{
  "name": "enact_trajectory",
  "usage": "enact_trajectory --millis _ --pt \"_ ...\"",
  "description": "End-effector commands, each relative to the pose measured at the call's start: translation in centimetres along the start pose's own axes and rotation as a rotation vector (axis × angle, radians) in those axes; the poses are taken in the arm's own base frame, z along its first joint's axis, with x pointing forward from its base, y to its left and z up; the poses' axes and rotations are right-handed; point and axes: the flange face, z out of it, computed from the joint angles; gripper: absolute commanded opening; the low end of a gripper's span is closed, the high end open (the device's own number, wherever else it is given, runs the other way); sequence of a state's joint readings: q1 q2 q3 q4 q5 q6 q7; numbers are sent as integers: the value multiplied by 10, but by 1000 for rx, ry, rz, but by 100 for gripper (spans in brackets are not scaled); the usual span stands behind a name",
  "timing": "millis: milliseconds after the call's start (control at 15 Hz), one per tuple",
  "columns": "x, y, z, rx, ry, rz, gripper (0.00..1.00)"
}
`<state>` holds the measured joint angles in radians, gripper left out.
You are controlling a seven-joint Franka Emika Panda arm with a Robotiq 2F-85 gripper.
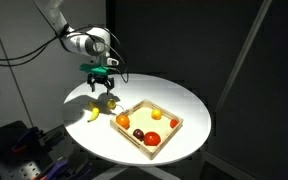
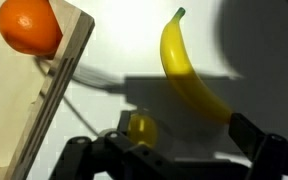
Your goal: Remove the banana from the box
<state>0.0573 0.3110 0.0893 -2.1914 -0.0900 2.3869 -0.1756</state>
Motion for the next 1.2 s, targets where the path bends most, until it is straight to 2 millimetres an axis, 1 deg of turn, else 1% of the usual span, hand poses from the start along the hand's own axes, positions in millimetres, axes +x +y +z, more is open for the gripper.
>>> enact_trajectory --millis 0,267,467,800,1133 --pt "-2 8 -25 -37 -5 124 100" --pt "-6 17 -42 -33 -11 264 100" --pt "-12 20 -55 -28 -21 326 100" --pt "-26 20 -76 -29 -17 359 100" --pt "-40 19 -108 -24 12 361 100"
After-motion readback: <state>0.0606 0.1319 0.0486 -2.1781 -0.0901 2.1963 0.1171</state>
